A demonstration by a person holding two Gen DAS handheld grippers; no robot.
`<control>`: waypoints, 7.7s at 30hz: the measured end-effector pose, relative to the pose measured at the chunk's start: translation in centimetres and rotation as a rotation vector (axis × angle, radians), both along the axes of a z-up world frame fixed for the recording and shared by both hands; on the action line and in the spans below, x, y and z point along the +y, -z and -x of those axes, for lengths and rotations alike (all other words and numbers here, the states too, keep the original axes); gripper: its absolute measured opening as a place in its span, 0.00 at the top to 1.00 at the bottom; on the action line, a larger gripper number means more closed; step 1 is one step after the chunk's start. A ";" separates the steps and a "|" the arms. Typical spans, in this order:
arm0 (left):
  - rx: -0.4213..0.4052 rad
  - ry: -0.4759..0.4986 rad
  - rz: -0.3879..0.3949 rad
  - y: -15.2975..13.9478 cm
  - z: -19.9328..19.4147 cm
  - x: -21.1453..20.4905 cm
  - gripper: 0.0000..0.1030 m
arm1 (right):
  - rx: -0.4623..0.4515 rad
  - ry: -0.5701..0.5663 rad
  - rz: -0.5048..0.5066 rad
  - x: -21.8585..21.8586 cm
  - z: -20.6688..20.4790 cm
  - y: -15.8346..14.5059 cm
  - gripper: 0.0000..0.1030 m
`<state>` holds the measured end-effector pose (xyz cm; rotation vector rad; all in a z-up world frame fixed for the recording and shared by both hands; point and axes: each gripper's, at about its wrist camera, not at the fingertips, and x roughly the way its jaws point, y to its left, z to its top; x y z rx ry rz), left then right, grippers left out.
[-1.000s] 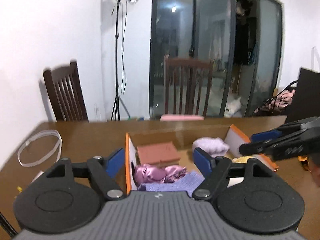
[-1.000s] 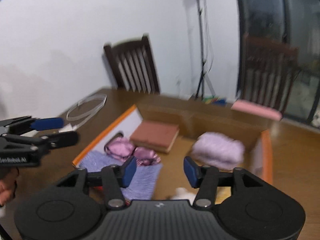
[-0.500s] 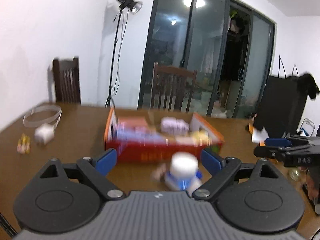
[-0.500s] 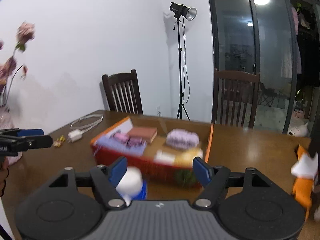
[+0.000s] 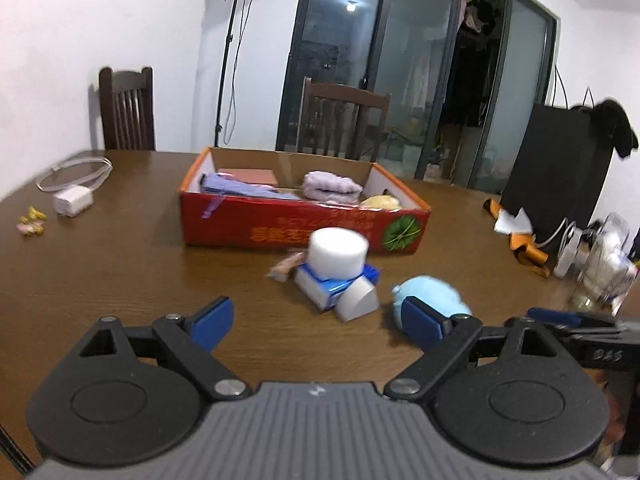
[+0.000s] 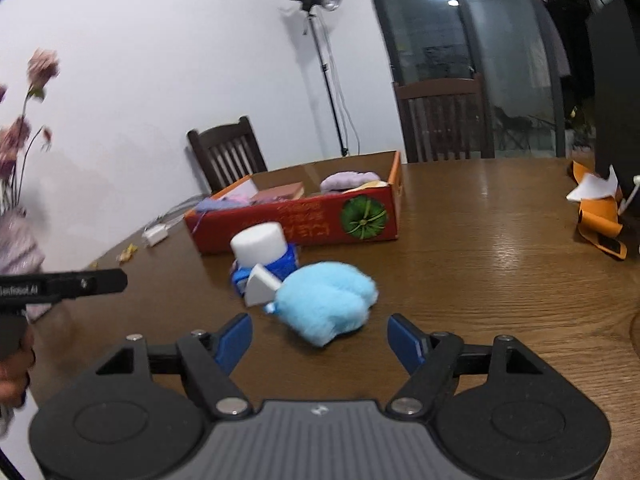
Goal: Organize soft objects
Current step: 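Move both grippers back toward the light-blue fluffy plush, then close both grippers on the light-blue plush and lift it, then carry the blue plush into the box and release it, then move both grippers back toward the white foam cylinder, then close both grippers on the white foam cylinder and lift it, then carry the foam cylinder into the box and release it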
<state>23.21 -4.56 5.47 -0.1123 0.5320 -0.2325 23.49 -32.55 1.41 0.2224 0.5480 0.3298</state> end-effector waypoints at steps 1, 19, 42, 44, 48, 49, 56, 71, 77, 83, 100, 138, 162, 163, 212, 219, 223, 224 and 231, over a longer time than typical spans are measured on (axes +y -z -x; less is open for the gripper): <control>0.014 0.012 0.031 0.2 -0.6 -0.4 0.12 | 0.000 0.001 -0.002 -0.1 -0.5 0.1 0.28; 0.208 0.179 0.130 6.3 -8.0 -7.4 0.59 | 0.157 -0.103 -0.148 -0.7 -10.6 3.3 0.53; 0.253 0.170 0.302 5.8 -5.5 -5.2 0.68 | 0.109 -0.070 -0.172 0.8 -5.4 3.4 0.68; 0.244 0.187 0.306 5.4 -4.7 -4.9 0.68 | 0.107 -0.055 -0.189 0.9 -4.2 3.1 0.69; 0.175 0.241 0.314 3.0 -4.4 -4.7 0.68 | 0.065 -0.039 -0.197 0.6 -3.3 0.7 0.70; 0.136 0.253 0.311 1.7 -4.8 -4.4 0.68 | 0.035 -0.040 -0.192 0.6 -3.5 -0.5 0.70; 0.015 0.215 0.333 -5.0 -15.3 -1.1 0.68 | -0.099 -0.132 -0.137 3.3 -13.9 -8.2 0.72; 0.329 -0.079 0.315 1.8 -40.3 3.7 0.71 | 0.269 -0.168 0.000 11.2 -44.9 -1.7 0.74; 0.381 -0.031 0.217 2.5 -41.4 2.4 0.72 | 0.316 -0.124 0.128 11.8 -44.6 0.6 0.79; 0.374 0.064 0.101 2.4 -41.2 -0.4 0.67 | 0.287 -0.055 0.219 11.5 -43.4 0.2 0.75; 0.093 0.017 0.050 -12.4 -25.8 3.2 0.24 | 0.033 -0.020 0.210 2.6 -27.9 -15.2 0.32; 0.023 0.067 0.039 0.9 -2.9 5.6 0.08 | -0.064 -0.041 0.166 8.0 -1.3 -0.9 0.23; 0.199 0.185 0.382 5.2 -17.4 3.5 0.78 | 0.132 -0.092 -0.355 6.0 -16.2 4.2 0.75; 0.195 0.186 0.380 5.1 -17.5 3.3 0.78 | 0.128 -0.093 -0.349 6.1 -16.1 4.1 0.75; 0.079 0.355 0.412 -2.5 -10.0 1.7 0.72 | -0.046 -0.140 -0.163 4.6 -5.7 -5.6 0.77; 0.166 0.304 0.405 -3.6 -25.4 -0.5 0.72 | 0.018 -0.110 -0.182 3.6 -21.8 -6.8 0.77; 0.264 0.242 0.393 -0.7 -31.9 -1.9 0.72 | 0.178 -0.059 -0.182 3.0 -30.5 -3.8 0.77; 0.275 0.226 0.385 0.1 -32.8 -2.2 0.72 | 0.195 -0.053 -0.162 3.0 -31.6 -3.2 0.77; 0.374 0.207 0.385 3.9 -35.3 -2.3 0.64 | 0.255 -0.032 0.023 4.2 -34.0 -0.2 0.78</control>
